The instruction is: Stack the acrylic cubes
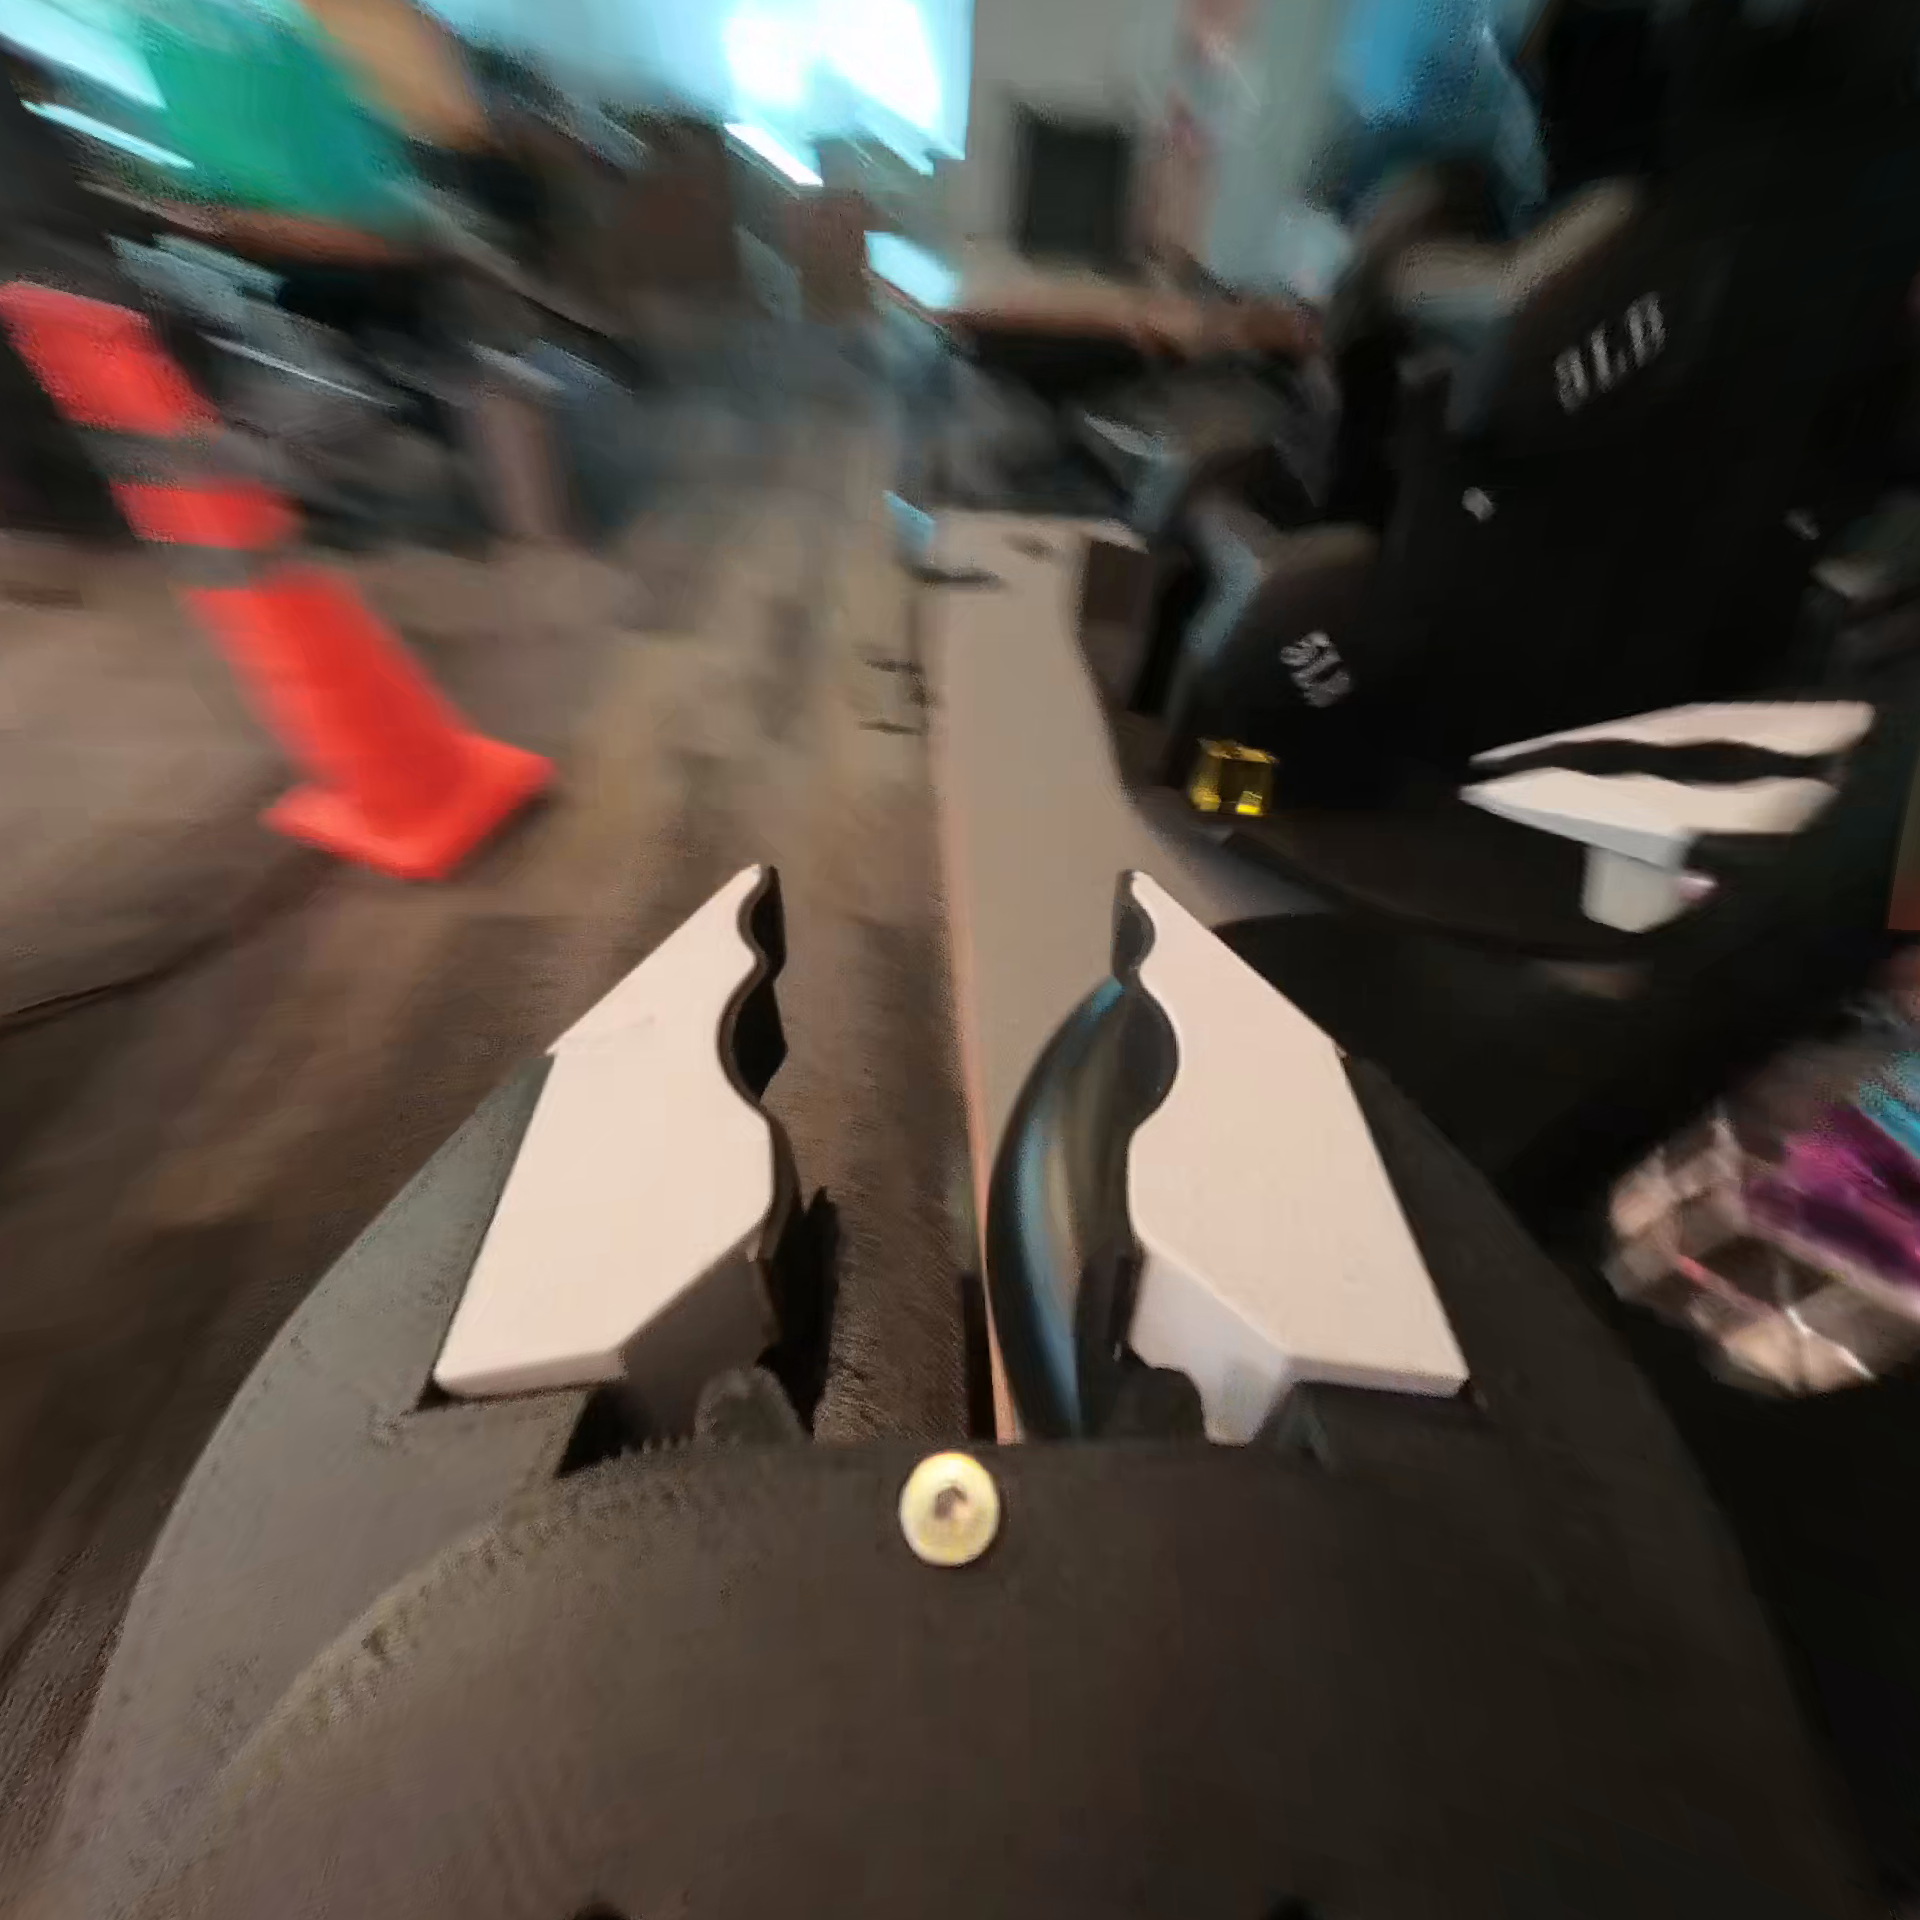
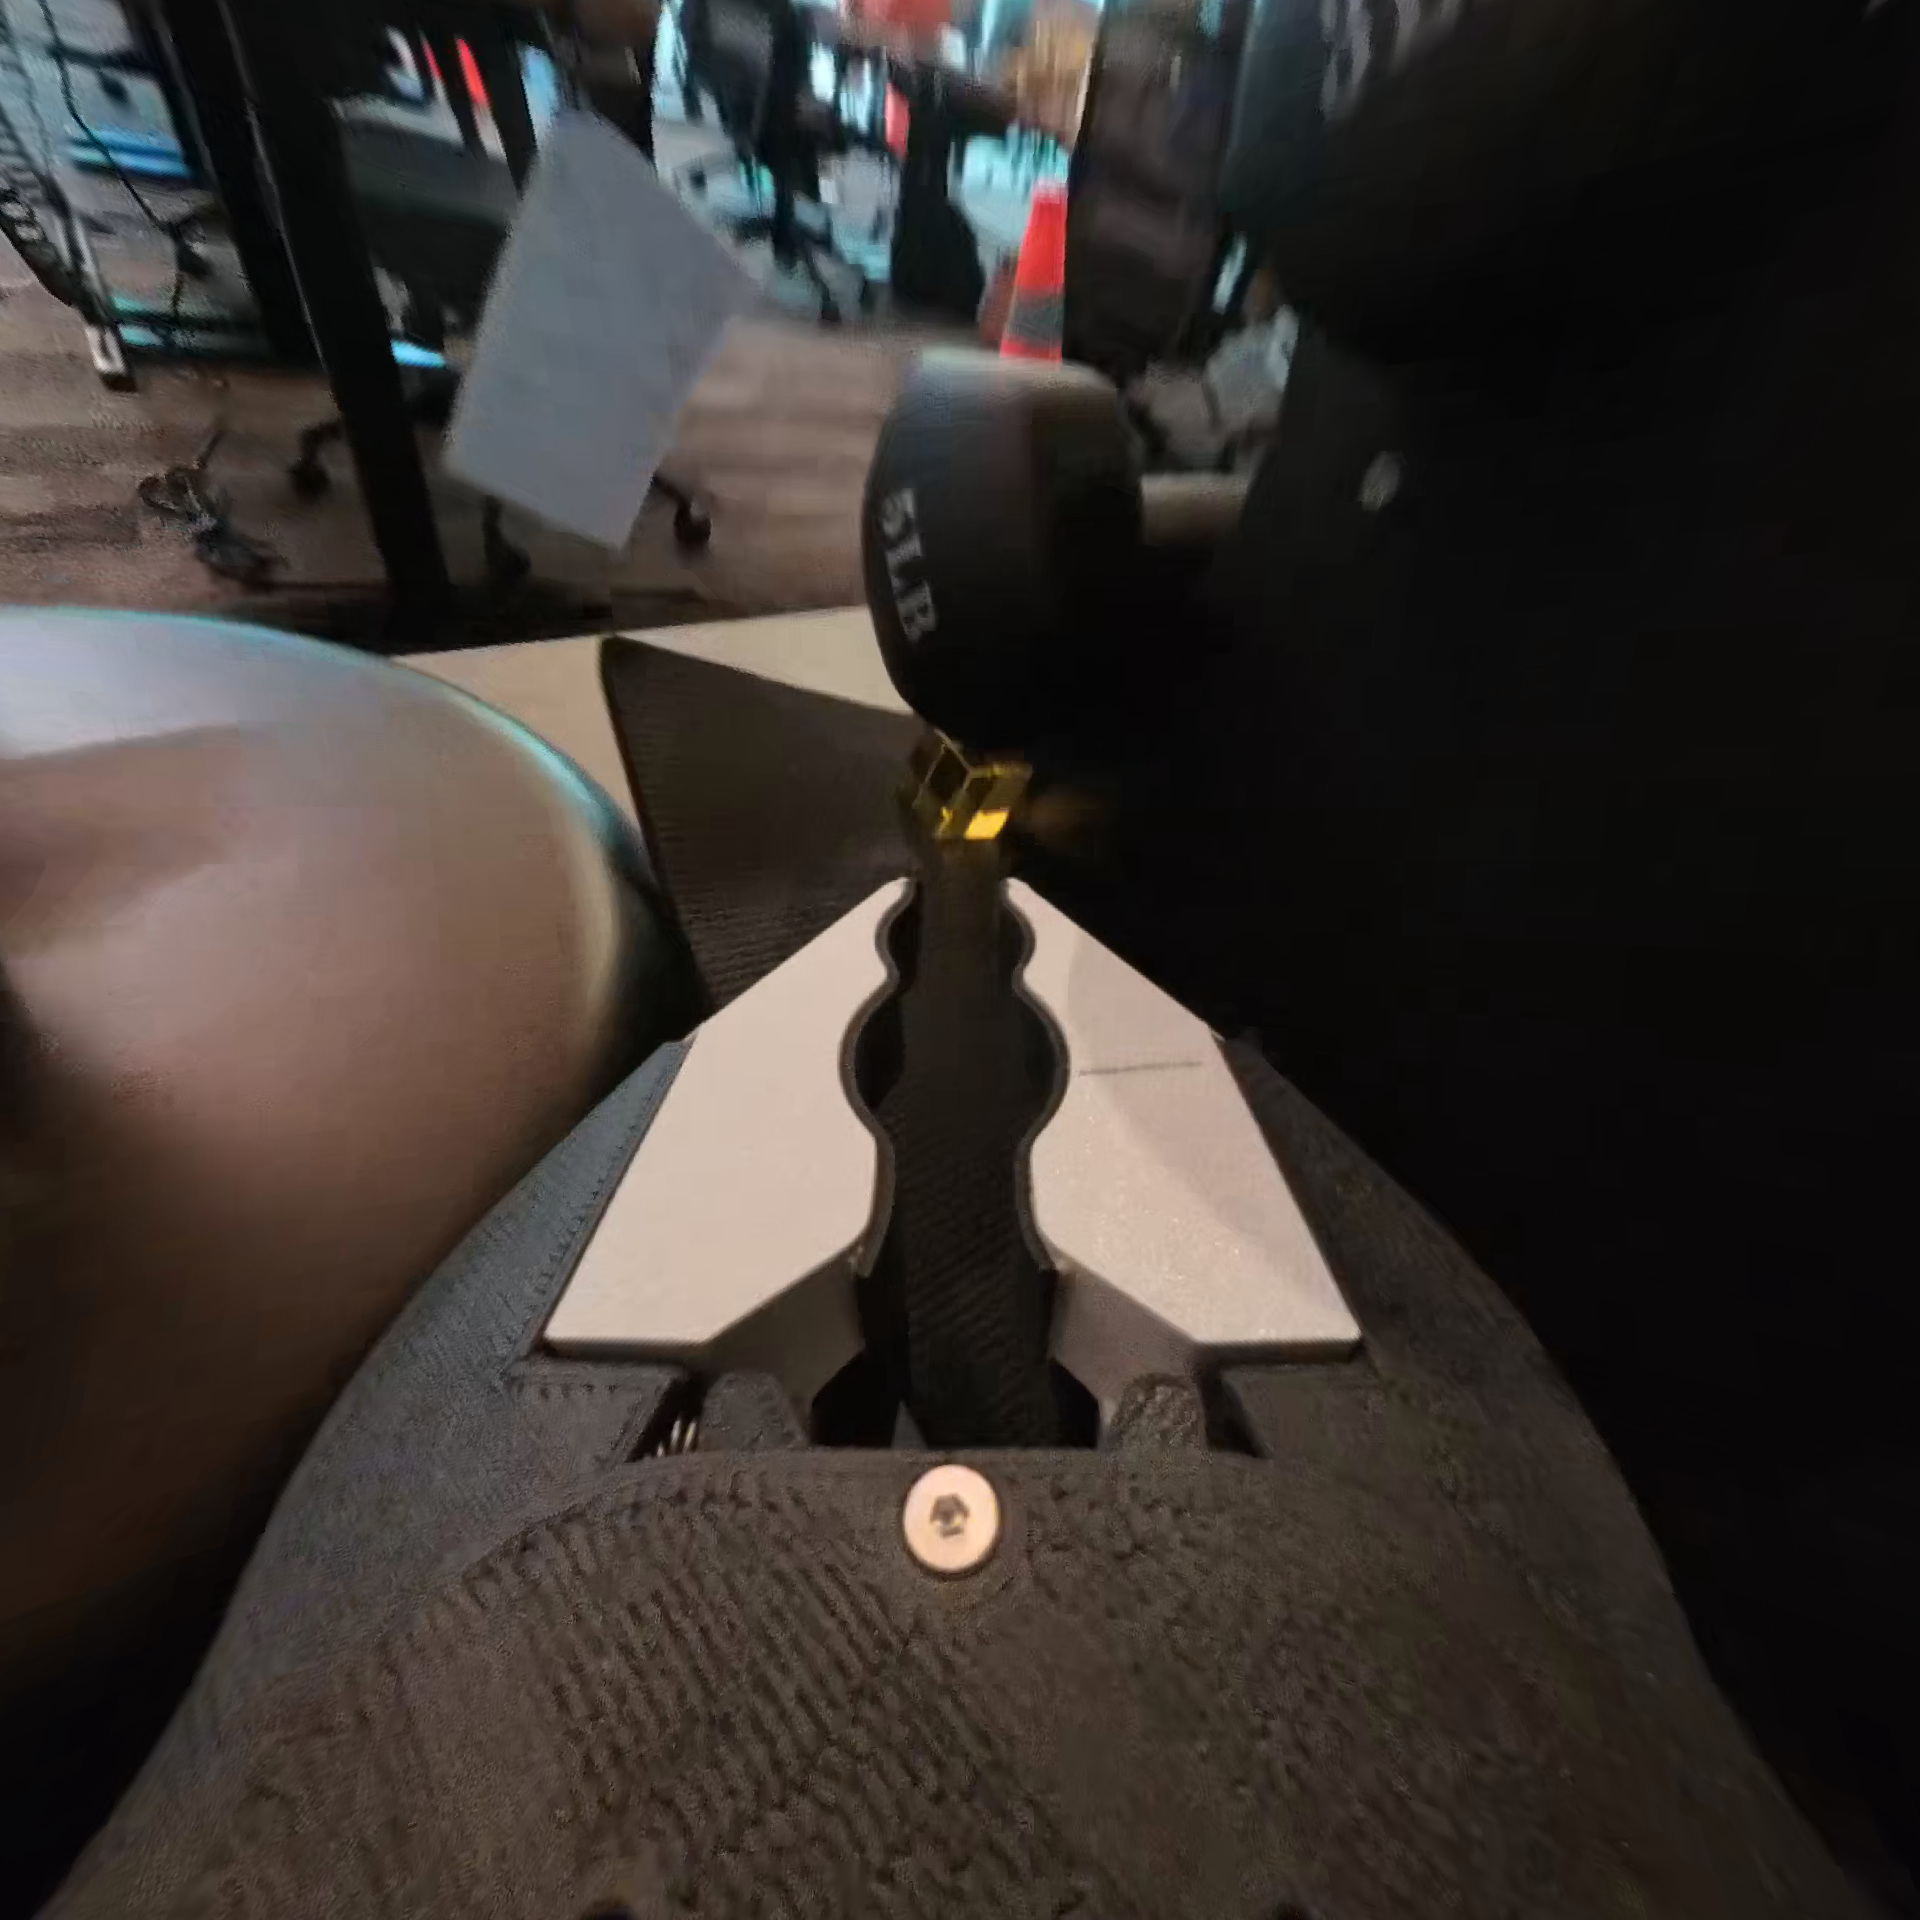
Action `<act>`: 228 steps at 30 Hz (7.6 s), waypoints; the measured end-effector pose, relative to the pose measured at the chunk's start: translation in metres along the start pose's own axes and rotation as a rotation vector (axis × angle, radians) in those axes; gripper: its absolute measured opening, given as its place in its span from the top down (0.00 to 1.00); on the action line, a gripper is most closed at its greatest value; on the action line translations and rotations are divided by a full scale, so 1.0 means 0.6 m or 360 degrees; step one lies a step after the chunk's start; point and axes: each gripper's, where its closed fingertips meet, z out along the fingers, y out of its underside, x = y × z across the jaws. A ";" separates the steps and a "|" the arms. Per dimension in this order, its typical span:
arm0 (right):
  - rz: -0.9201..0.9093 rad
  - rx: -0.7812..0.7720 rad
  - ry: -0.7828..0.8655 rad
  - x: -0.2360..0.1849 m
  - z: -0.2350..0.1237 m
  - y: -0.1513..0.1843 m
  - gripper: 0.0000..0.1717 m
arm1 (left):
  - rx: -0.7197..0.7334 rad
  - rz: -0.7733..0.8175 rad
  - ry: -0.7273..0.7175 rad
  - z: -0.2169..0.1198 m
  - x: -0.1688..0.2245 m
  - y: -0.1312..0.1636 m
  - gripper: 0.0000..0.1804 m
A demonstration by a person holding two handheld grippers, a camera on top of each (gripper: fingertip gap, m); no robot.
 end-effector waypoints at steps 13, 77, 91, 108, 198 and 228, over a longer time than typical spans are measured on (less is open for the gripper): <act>0.0830 -0.0363 0.0210 0.017 0.119 0.036 1.00 | -0.0667 0.0219 0.0840 0.258 0.133 0.050 0.53; 0.0241 0.0684 0.0237 0.011 -0.072 -0.072 1.00 | -0.0345 0.0274 -0.0029 0.076 -0.005 0.029 0.86; 0.0647 0.1265 -0.0107 -0.034 -0.286 -0.238 0.92 | 0.0049 0.0372 -0.0526 -0.281 0.092 -0.004 0.86; 0.0924 0.0208 -0.1735 -0.385 -0.350 -0.239 0.70 | 0.0548 0.0738 -0.0297 -0.311 0.328 -0.065 0.86; -0.0162 0.1099 -0.0061 -0.176 -0.332 -0.090 1.00 | 0.0394 -0.0110 -0.0153 -0.250 0.249 0.095 0.70; -0.0067 -0.0162 -0.1273 -0.253 -0.134 -0.056 0.85 | 0.0372 -0.0170 -0.0062 -0.267 0.283 0.118 0.68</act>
